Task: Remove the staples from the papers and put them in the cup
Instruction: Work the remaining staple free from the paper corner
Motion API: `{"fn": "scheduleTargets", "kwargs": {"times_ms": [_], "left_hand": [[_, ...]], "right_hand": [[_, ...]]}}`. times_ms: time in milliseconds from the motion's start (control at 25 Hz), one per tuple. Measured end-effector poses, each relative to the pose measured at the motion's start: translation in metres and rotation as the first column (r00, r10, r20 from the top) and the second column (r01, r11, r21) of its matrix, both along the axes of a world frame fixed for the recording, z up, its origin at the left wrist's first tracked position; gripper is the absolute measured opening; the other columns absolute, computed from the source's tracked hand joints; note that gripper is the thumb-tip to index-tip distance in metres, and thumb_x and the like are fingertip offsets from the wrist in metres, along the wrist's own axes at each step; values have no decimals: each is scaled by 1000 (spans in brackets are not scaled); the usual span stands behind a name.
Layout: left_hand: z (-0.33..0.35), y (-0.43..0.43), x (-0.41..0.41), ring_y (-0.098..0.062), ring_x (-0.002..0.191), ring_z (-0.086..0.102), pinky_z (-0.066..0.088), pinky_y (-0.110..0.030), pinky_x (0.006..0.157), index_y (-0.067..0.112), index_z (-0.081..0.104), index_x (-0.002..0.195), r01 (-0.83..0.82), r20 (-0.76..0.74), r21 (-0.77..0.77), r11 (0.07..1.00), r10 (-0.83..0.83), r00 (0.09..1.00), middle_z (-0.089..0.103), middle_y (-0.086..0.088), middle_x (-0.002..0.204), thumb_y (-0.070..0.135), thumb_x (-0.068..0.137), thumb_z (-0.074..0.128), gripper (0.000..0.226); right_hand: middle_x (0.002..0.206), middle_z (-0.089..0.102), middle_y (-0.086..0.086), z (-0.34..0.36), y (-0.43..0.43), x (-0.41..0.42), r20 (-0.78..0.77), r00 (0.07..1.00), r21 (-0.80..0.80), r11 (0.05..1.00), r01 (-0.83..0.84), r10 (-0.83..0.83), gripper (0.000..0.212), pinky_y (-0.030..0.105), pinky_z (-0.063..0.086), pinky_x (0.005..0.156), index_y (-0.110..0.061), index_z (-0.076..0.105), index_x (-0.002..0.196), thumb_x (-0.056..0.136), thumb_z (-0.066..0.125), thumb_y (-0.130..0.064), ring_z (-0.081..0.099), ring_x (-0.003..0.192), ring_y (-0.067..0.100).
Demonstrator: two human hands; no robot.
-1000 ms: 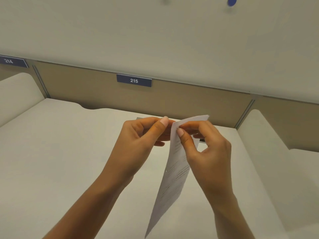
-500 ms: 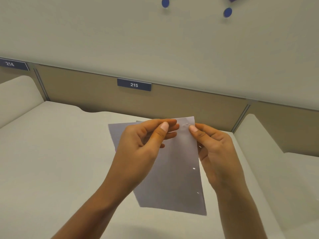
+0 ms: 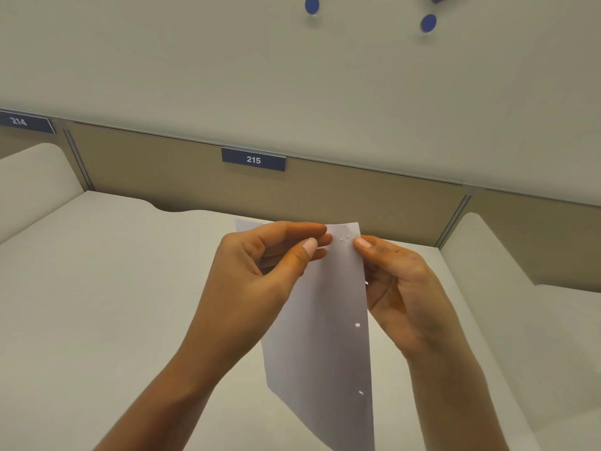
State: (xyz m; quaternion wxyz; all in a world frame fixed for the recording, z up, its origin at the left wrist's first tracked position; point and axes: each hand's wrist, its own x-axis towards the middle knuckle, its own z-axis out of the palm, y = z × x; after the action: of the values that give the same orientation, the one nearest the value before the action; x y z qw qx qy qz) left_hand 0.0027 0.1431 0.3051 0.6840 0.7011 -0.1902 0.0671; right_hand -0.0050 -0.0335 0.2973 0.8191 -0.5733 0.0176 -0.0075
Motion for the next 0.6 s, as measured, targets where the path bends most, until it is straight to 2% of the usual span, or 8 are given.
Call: {"fn": "scheduleTargets", "kwargs": {"times_ms": [320,480,600], "left_hand": [[-1,7,-1,-4,91,72,58,-25,83,20,74,104,-5,7,23,1000,5,1000,77,11,95,15,86,66,20],[-6,10,-4,-4,95,71,58,-24,82,24,73,107,-8,16,29,1000,7,1000,76,14,100,21,83,69,25],[-11,12,-3,-5,95,72,57,-20,80,21,71,110,-3,15,9,1000,3,1000,76,12,102,19,80,72,31]], "right_hand": [[100,71,15,0,6,-2,0,1000,2,1000,9,-9,39,35,57,83,1,69,105,77,60,-24,68,88,25],[100,75,10,-4,18,-9,113,990,-183,978,104,-85,30,34,57,83,-7,73,104,83,60,-24,71,93,24],[103,74,2,-4,35,-14,229,970,-343,927,154,-77,23,26,58,79,-16,73,106,95,53,-15,70,96,16]]}}
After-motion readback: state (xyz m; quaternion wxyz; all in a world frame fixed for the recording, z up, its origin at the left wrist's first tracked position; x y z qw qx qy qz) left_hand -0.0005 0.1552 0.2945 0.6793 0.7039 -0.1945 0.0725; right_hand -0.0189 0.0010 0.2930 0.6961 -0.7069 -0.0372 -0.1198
